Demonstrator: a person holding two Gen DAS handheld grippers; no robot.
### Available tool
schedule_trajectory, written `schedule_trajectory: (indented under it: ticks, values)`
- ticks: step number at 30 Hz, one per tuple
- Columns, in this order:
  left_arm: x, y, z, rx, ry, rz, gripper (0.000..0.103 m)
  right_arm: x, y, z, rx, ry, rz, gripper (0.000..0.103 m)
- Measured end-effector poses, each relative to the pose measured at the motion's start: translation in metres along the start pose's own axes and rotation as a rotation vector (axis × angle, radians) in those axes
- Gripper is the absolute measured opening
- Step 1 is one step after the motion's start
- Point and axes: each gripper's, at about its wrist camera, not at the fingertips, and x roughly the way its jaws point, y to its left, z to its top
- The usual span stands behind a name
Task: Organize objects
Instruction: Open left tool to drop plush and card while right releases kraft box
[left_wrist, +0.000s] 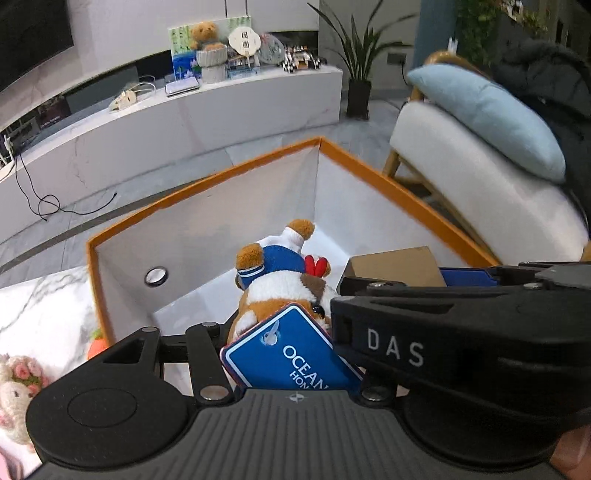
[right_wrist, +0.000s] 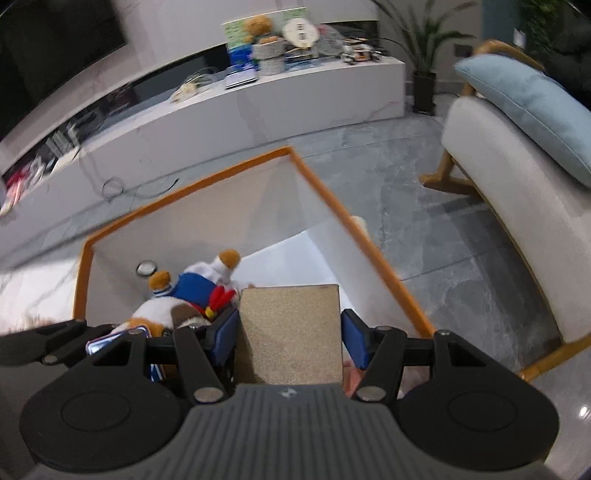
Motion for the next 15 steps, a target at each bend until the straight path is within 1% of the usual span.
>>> schedule_trajectory:
  ticks: [3,5,8,11,13,15]
  values:
    - [0.008,-0.003,-0.003,-0.047,0.077,0.005,0.060,0.001,-0.005,-0.001,-0.007,-0.001,-0.011,0.061]
    - [0.013,-0.007,-0.006,-0.024,0.145,0.032,0.060,0.002,-0.001,-0.003,-0.039,-0.005,-0.022,0.061]
    - [0.015,-0.005,-0.009,-0.024,0.199,0.025,0.062,0.005,0.004,-0.006,-0.082,-0.002,-0.049,0.061]
    - [0.013,-0.003,-0.013,-0.017,0.196,0.035,0.065,0.006,0.006,-0.007,-0.105,-0.002,-0.060,0.062]
    - [0.007,0.000,-0.016,-0.023,0.182,0.026,0.076,0.005,0.008,-0.007,-0.114,0.000,-0.057,0.062]
    - [0.004,0.007,-0.018,-0.027,0.169,0.002,0.074,0.003,0.009,-0.007,-0.109,0.002,-0.041,0.062]
